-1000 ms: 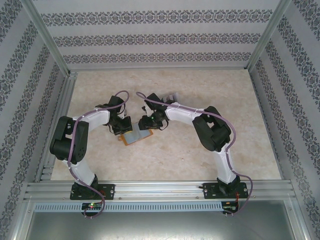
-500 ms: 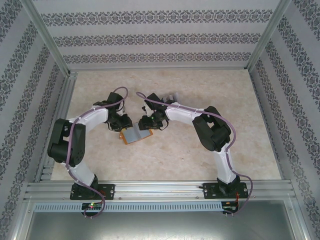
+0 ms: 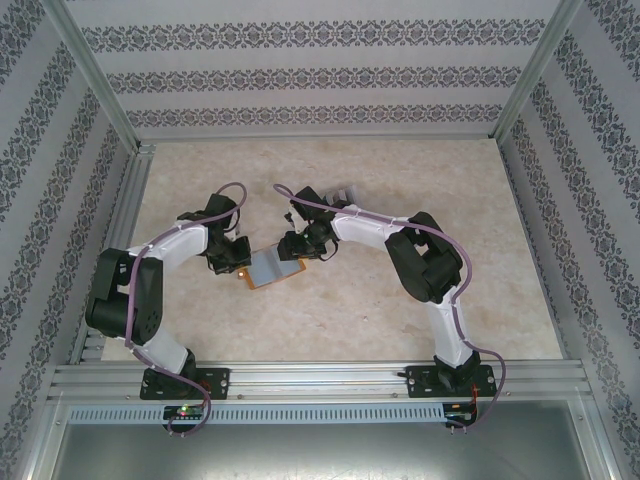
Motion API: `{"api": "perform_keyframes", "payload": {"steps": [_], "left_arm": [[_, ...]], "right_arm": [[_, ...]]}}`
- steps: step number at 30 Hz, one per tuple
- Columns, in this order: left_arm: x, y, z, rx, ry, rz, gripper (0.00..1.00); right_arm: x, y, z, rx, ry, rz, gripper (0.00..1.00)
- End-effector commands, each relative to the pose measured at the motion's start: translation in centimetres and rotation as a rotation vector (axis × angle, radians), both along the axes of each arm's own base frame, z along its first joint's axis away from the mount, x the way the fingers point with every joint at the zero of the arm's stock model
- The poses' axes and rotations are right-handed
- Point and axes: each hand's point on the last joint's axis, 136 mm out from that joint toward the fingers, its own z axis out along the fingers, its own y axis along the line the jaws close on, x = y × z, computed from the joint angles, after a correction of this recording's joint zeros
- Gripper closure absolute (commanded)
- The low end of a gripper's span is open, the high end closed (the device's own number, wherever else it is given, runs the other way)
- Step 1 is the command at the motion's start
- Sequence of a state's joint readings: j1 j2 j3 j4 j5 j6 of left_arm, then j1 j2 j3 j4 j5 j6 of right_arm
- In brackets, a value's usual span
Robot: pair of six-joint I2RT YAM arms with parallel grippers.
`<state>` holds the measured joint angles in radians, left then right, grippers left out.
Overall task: Put the credit cards into the card holder
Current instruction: Flip over the card slot in the card holder.
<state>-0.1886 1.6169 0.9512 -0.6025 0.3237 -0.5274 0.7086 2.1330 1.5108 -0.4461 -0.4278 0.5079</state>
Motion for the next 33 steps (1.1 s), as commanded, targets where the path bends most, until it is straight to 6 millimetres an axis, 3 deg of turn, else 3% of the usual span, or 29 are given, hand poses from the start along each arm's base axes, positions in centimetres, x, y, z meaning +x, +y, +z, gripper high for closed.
{"api": "perform_keyframes", "payload": {"steps": [1, 9, 13, 26, 33], "left_arm": [[-1.3, 1.0, -1.1, 0.042, 0.043, 0.009, 1.0], [-2.3, 0.6, -4.6, 0.02, 0.1, 0.013, 1.0], [-2.5, 0.9, -4.9, 0.033, 0.097, 0.018, 1.0], [-2.7, 1.0, -5.2, 0.034, 0.091, 0.018, 1.0], [-2.7, 0.8, -5.7, 0.021, 0.091, 0.02, 1.0]], "right_arm": [[-0.8, -1.5, -2.2, -0.063, 0.047, -0.002, 0.53], [-0.6, -0.8, -0.8, -0.061, 0.017, 0.015, 0.53], [-0.4, -0.4, 0.0, -0.075, -0.016, 0.033, 0.53], [-0.9, -0.1, -1.5, -0.213, -0.028, 0.104, 0.52], [-1.4, 0.6, -1.1, -0.282, -0.067, 0.159, 0.52]]}}
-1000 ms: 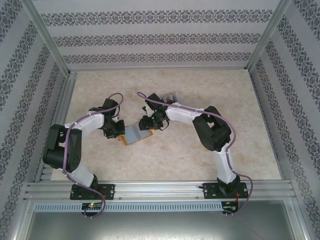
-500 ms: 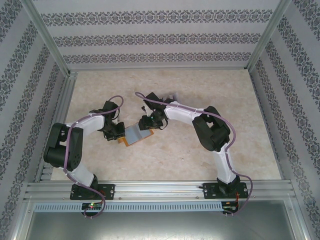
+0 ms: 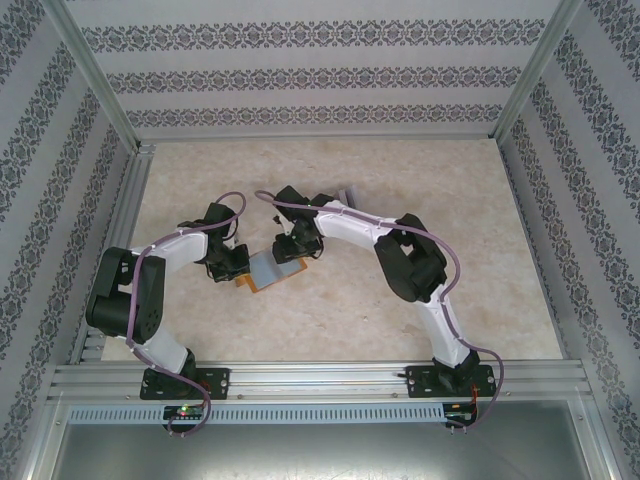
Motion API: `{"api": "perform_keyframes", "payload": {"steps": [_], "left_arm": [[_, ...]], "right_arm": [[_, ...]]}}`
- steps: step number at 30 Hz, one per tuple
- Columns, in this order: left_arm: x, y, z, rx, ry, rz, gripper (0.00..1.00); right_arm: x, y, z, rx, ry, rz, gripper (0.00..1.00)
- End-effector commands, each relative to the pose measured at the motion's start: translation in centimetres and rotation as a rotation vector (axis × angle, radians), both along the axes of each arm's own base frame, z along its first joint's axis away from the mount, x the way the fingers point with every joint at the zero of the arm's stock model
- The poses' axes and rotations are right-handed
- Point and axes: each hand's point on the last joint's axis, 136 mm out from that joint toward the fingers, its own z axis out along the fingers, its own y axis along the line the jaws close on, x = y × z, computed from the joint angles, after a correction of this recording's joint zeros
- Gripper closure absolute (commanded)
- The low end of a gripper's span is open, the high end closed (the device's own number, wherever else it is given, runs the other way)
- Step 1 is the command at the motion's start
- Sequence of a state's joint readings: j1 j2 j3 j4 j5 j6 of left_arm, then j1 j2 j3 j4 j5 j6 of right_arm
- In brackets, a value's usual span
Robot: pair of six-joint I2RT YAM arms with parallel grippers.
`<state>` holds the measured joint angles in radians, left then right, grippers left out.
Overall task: Put the credit cards into the card holder
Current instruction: Flip over the card slot in the card holder.
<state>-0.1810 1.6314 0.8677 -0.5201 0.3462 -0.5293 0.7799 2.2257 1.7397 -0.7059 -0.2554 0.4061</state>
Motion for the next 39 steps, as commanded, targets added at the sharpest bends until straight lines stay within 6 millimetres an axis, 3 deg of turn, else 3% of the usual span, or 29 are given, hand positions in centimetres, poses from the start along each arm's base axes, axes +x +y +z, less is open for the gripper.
{"api": "perform_keyframes", "payload": {"steps": [1, 10, 19, 23, 28, 31, 34, 39], "left_arm": [[-1.6, 0.7, -3.5, 0.038, 0.073, 0.014, 1.0], [-1.7, 0.5, -3.9, 0.027, 0.071, 0.01, 1.0], [-1.7, 0.6, -3.9, 0.028, 0.061, 0.009, 1.0], [-1.6, 0.5, -3.9, 0.022, 0.056, 0.01, 1.0], [-1.3, 0.5, -3.7, 0.008, 0.044, 0.014, 1.0], [-1.2, 0.5, -3.6, 0.006, 0.041, 0.016, 1.0], [-1.1, 0.6, -3.6, 0.005, 0.039, 0.017, 1.0], [-1.2, 0.5, -3.7, 0.002, 0.038, 0.015, 1.0]], "right_arm": [[-1.2, 0.0, -1.1, -0.088, 0.0, 0.063, 0.53], [-2.3, 1.2, -1.3, -0.134, -0.009, 0.124, 0.52], [-4.0, 6.5, -0.4, 0.199, 0.151, 0.095, 0.52], [-4.2, 8.1, 1.3, 0.308, 0.171, 0.095, 0.52], [-5.1, 9.6, 5.4, 0.474, 0.185, 0.131, 0.52], [-5.2, 9.5, 7.9, 0.528, 0.169, 0.14, 0.52], [-4.6, 7.9, 9.4, 0.512, 0.12, 0.117, 0.52], [-2.8, 4.3, 9.8, 0.471, 0.035, 0.03, 0.52]]}}
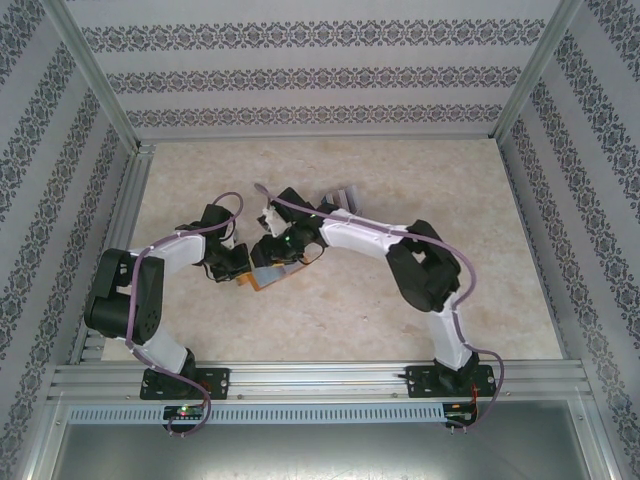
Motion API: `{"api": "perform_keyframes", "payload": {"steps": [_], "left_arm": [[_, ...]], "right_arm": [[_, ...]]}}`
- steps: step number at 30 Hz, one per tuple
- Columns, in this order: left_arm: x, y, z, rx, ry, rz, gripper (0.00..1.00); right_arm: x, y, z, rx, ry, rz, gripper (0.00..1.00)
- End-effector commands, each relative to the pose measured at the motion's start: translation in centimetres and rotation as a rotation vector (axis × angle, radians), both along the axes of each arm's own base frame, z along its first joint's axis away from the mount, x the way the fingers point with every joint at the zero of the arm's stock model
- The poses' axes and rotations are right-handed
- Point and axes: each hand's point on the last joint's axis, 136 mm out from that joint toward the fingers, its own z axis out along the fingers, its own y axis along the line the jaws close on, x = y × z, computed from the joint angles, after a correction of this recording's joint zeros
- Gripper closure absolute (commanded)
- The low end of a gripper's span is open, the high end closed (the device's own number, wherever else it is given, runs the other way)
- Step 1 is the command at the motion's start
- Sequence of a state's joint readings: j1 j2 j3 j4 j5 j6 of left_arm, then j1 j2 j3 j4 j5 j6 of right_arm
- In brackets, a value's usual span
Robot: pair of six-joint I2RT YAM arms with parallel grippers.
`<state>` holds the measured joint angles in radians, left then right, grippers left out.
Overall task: Put the credit cards into the card holder
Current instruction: Flip over the card slot in the card holder.
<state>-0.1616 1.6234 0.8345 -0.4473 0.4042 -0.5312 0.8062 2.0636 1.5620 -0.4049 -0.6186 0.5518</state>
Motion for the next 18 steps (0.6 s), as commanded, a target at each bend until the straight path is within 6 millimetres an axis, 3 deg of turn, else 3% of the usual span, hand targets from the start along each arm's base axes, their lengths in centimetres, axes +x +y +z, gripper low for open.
{"api": "perform_keyframes", "payload": {"steps": [1, 7, 12, 18], "left_arm": [[-1.6, 1.0, -3.7, 0.064, 0.075, 0.009, 1.0], [-1.5, 0.9, -3.8, 0.059, 0.074, 0.009, 1.0], [-1.7, 0.9, -3.8, 0.061, 0.078, 0.006, 1.0], [-1.6, 0.9, -3.7, 0.06, 0.076, 0.005, 1.0]], "right_arm": [[2.0, -2.1, 2.3, 0.02, -0.079, -0.074, 0.52], [3.3, -5.4, -1.7, -0.14, -0.075, -0.172, 0.52], [3.5, -5.7, -4.9, -0.212, -0.051, -0.167, 0.52], [3.9, -5.7, -7.0, -0.266, -0.037, -0.158, 0.51]]}}
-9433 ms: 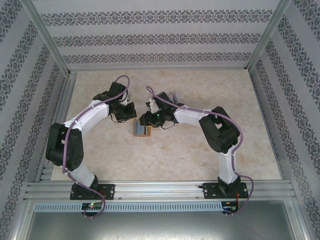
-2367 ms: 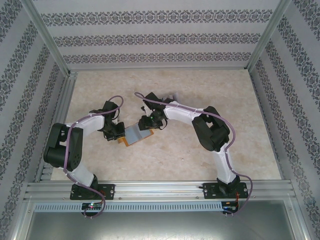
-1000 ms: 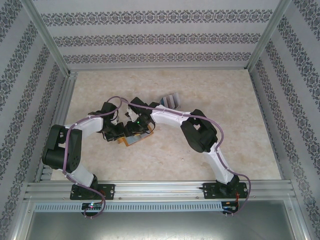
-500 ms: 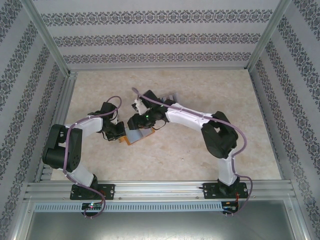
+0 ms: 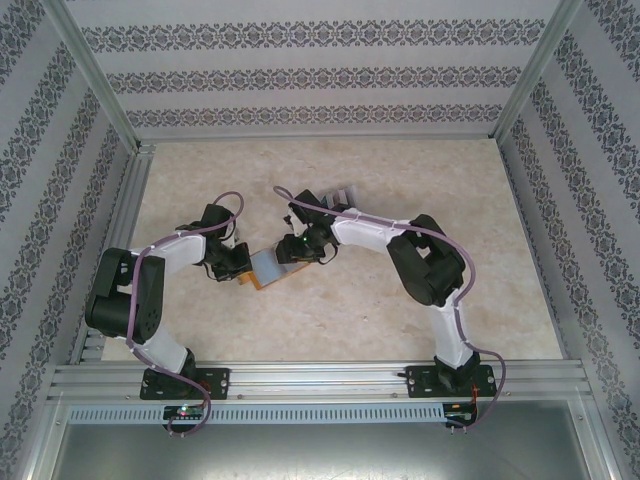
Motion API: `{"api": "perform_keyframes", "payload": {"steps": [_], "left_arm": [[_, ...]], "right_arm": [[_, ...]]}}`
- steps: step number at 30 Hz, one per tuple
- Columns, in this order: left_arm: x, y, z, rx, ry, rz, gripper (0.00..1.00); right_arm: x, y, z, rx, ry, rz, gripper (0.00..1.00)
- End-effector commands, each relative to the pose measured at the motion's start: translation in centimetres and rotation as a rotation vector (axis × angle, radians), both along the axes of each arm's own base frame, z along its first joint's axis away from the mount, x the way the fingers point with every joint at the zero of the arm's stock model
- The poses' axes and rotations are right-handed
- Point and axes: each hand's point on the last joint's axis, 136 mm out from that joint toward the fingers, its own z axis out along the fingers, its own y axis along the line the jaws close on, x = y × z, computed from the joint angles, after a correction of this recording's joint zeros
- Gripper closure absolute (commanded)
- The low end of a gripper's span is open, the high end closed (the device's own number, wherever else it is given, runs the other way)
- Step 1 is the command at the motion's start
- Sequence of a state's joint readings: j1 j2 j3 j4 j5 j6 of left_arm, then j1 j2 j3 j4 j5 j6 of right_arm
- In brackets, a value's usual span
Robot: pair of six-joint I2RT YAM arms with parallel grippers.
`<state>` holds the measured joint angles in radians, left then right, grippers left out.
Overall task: Put the credit cards into the card holder
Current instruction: Flip over the card slot in the card holder.
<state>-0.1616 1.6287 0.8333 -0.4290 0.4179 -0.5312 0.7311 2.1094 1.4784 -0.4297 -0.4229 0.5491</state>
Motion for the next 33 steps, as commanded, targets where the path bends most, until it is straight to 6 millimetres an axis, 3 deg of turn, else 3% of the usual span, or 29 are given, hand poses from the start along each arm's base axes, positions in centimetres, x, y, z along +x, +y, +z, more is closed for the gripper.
{"api": "perform_keyframes", "payload": {"steps": [1, 13, 20, 23, 27, 31, 33], "left_arm": [[-1.8, 1.2, -3.7, 0.074, 0.084, 0.009, 1.0], [-1.5, 0.8, -3.8, 0.057, 0.087, 0.008, 1.0], [-1.4, 0.8, -3.8, 0.056, 0.084, 0.008, 1.0], [-1.4, 0.8, -3.8, 0.056, 0.086, 0.01, 1.0], [-1.2, 0.8, -3.7, 0.057, 0.082, 0.008, 1.0], [-1.2, 0.8, -3.7, 0.054, 0.081, 0.01, 1.0], [-1.2, 0.7, -3.7, 0.054, 0.081, 0.008, 1.0]], "right_arm": [[0.3, 0.2, -0.6, -0.053, -0.02, 0.017, 0.51], [-1.0, 4.5, -0.6, 0.03, 0.033, 0.084, 0.51], [-1.1, 5.2, 0.5, 0.055, 0.027, 0.098, 0.51], [-1.7, 6.7, 2.3, 0.166, 0.059, 0.133, 0.51], [-2.6, 8.8, 7.5, 0.366, 0.071, 0.174, 0.51], [-2.3, 7.9, 11.6, 0.428, 0.029, 0.169, 0.51], [-1.6, 6.7, 12.5, 0.437, 0.012, 0.138, 0.51]]}}
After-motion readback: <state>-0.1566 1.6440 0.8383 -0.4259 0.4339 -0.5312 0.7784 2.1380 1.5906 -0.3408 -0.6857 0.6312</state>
